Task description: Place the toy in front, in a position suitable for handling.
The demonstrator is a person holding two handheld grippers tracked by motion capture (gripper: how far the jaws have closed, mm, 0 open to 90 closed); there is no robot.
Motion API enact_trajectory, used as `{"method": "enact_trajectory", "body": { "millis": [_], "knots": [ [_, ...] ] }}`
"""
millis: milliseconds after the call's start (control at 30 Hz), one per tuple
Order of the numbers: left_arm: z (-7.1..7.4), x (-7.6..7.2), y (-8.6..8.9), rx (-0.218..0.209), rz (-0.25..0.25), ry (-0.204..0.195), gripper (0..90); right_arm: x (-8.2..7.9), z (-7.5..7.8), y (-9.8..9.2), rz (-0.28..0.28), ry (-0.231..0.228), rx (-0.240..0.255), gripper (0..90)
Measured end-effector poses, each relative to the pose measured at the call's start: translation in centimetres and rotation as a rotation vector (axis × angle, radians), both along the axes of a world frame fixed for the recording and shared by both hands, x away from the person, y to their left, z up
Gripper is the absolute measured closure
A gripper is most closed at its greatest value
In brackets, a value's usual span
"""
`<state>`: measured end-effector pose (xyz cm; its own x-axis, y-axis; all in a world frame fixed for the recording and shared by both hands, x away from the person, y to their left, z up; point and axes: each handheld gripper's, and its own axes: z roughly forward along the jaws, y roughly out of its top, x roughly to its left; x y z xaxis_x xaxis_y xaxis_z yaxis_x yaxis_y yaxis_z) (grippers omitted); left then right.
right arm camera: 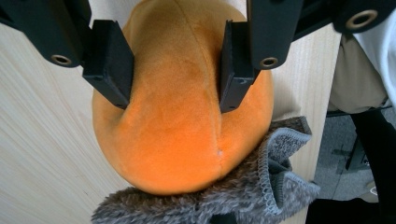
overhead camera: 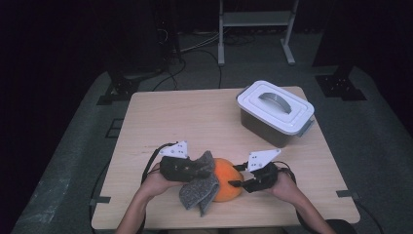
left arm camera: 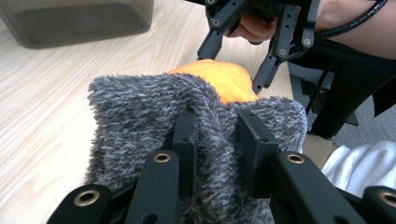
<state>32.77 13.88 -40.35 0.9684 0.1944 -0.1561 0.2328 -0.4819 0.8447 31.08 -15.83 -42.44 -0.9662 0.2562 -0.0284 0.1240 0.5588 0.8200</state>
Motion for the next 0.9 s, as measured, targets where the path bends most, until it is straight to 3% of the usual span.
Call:
{"method": "enact_trajectory", "body": {
  "millis": [33,67,100,200,267,333,400,500,600,633,667,767,900],
  "knots": [
    [-0.2,-0.1,-0.2,0.016,-0.018,0.009,70.9,0.2,0.0,0.0,-0.02,0.012,-0.001,41.9],
    [-0.2,-0.1,-0.2,0.016,-0.018,0.009,71.1,0.2,0.0,0.0,-0.02,0.012,-0.001,41.9],
    [-0.6,-0.3,-0.6,0.021,-0.048,0.031,71.3,0.7,0.1,-0.2,-0.068,0.046,-0.018,37.8],
    [-0.8,-0.6,-1.0,0.034,-0.103,0.05,71.4,1.4,-0.1,-0.8,-0.118,0.107,-0.016,37.3],
    [-0.7,-0.7,-1.1,0.036,-0.11,0.05,71.3,1.7,-0.5,-1.1,-0.114,0.166,-0.003,37.5],
    [-0.6,-0.6,-1.2,0.038,-0.108,0.049,71.2,1.6,-0.7,-1.1,-0.109,0.157,0.003,39.9],
    [-0.3,-0.4,-0.9,0.016,-0.077,0.042,71.2,1.2,-0.6,-0.8,-0.099,0.12,0.0,45.3],
    [0.2,-0.4,-0.8,0.0,-0.043,0.014,70.9,0.7,-0.3,-0.3,-0.079,0.08,0.016,46.5],
    [0.1,-0.4,-0.7,0.011,-0.039,0.01,70.8,0.4,-0.2,0.1,-0.066,0.072,0.013,45.5],
    [0.1,-0.4,-0.7,0.011,-0.039,0.01,70.9,0.5,-0.2,0.0,-0.064,0.077,0.012,43.2],
    [-0.2,-0.4,-0.7,0.037,-0.033,0.005,71.1,0.7,-0.1,-0.2,-0.061,0.084,0.02,40.3],
    [-0.4,-0.1,-0.2,0.04,-0.014,0.008,71.2,0.9,0.2,-1.0,-0.042,0.092,0.035,35.4],
    [-0.5,0.1,0.3,0.028,-0.003,0.019,71.2,1.1,-0.9,-1.1,-0.042,0.109,-0.025,30.6]
  ]
}}
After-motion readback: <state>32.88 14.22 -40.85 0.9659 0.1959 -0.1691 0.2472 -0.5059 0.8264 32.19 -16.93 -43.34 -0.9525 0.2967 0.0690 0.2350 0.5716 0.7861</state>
